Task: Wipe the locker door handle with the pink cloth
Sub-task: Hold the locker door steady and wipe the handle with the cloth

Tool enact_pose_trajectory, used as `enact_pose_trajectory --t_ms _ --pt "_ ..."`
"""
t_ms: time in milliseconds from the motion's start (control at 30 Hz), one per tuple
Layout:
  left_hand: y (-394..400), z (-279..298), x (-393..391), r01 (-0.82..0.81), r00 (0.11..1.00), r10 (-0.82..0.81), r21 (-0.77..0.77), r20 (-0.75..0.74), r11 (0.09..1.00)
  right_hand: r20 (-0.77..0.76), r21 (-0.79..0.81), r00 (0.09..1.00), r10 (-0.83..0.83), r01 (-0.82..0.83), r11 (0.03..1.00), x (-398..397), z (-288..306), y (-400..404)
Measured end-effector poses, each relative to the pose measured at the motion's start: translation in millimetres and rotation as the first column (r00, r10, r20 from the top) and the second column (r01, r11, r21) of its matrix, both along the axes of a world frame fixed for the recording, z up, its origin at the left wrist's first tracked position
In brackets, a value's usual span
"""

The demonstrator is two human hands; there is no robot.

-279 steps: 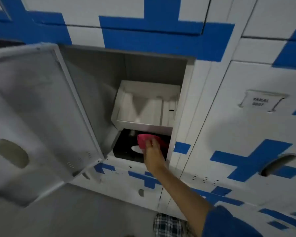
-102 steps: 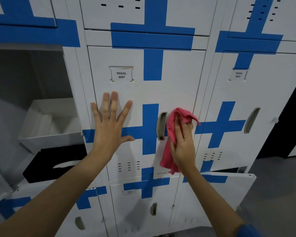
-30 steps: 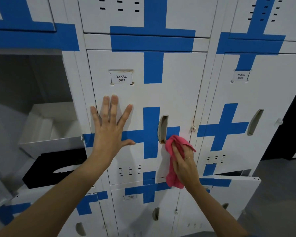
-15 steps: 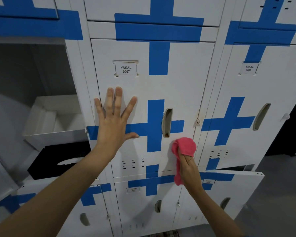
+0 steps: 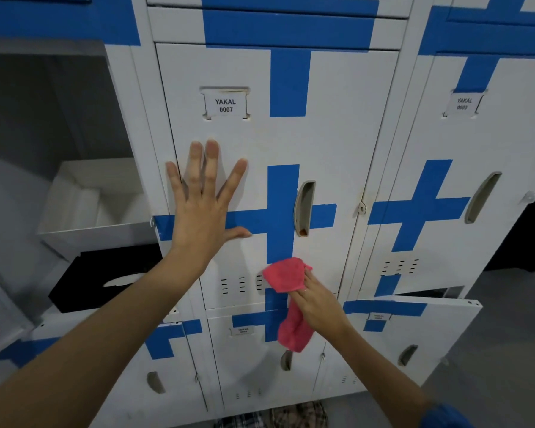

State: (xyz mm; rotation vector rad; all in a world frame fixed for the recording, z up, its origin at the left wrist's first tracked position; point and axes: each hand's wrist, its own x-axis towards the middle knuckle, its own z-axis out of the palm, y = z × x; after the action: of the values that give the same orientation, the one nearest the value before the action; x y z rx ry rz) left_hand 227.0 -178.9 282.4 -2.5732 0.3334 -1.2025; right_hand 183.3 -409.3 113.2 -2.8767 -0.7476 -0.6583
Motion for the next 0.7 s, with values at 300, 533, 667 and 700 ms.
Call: enact_pose_trajectory --t_ms 300,533,667,700 --pt "1.0 0.0 0.9 0.025 1.000 -0.026 -0.021 -0.018 0.999 0.276 0.218 0.939 -0.202 0.144 0.965 -2.0 60.1 -0.6" --pt "0.4 -0.8 1.7 0.022 1.000 -0.022 -0.026 -0.019 0.999 0.444 0.293 0.850 -0.284 0.162 0.942 15.9 69.2 3.2" --pt "0.0 -0.6 0.7 0.006 1.000 -0.007 -0.011 -0.006 1.000 0.233 0.366 0.936 -0.264 0.167 0.916 6.7 73.4 7.0" --pt "0.0 -0.6 0.5 0.008 1.000 -0.008 -0.013 -0.007 1.000 0.209 0.390 0.940 -0.268 0.171 0.905 9.5 66.5 5.5"
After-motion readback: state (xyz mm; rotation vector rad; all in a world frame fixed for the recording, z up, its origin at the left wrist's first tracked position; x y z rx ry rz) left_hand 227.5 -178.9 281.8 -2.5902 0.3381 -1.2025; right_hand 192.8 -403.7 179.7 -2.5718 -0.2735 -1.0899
